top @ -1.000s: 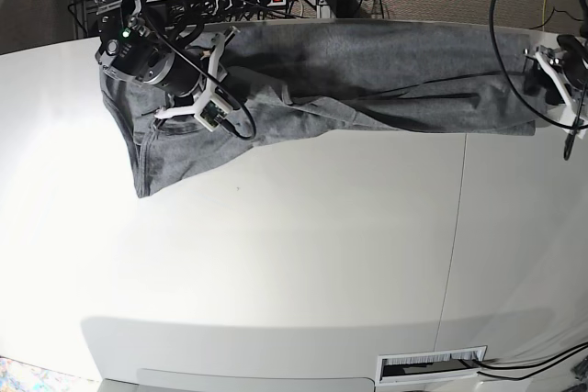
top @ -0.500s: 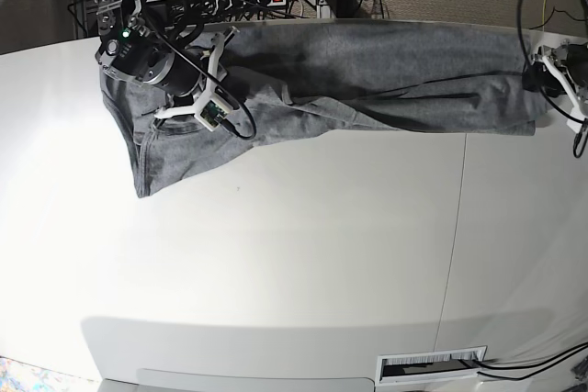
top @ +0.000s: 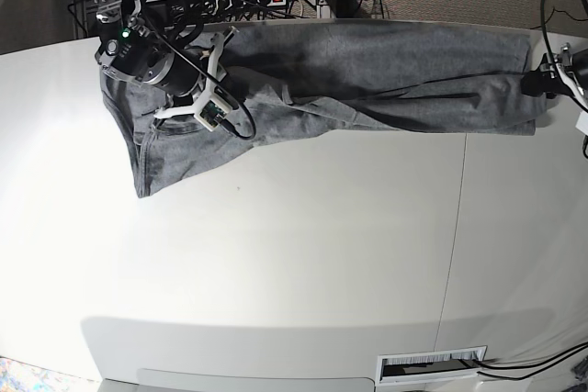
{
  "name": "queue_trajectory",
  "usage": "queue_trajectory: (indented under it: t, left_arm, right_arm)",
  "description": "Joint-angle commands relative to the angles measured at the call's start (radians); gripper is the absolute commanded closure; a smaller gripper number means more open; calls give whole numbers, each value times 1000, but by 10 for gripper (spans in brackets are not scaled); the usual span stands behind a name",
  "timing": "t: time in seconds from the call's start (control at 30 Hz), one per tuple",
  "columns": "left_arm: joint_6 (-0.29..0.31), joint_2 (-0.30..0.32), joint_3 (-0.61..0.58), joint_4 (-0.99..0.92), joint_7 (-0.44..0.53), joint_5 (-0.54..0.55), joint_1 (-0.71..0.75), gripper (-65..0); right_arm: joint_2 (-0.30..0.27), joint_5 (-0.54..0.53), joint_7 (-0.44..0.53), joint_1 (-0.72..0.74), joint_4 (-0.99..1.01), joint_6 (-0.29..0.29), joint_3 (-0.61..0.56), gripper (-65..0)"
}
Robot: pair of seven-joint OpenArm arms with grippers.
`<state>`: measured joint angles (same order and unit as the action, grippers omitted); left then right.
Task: Fold the T-shirt properly
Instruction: 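Lift the strip's end with the left gripper and carry it toward the right gripper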
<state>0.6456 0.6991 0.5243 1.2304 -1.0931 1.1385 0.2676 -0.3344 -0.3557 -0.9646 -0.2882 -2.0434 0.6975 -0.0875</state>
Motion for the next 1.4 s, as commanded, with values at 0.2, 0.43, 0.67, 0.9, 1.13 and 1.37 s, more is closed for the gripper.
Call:
queue_trajectory:
  t: [0.2, 0.43, 0.67, 0.9, 1.13, 1.37]
  left_arm:
    - [11, 18, -15, -5, -106, 89, 1, -305]
    - [11, 18, -117, -5, -111, 93, 1, -306]
    - [11, 18, -214, -5, -58, 92, 1, -305]
    - [52, 33, -237, -3, -66, 93, -22, -4]
    - [52, 65, -120, 74, -147, 243, -35, 0]
    - [52, 48, -26, 259, -235, 345, -35, 0]
  right_arm:
    - [-10, -10, 21, 8, -15, 1, 3, -57]
    - [-9, -10, 21, 8, -15, 1, 3, -57]
    - [-9, -10, 23, 9, -15, 1, 3, -57]
    - [-10, -10, 24, 9, -15, 1, 3, -57]
    - [-9, -10, 30, 8, -15, 1, 3, -57]
    - [-8, -7, 60, 9, -14, 1, 3, -57]
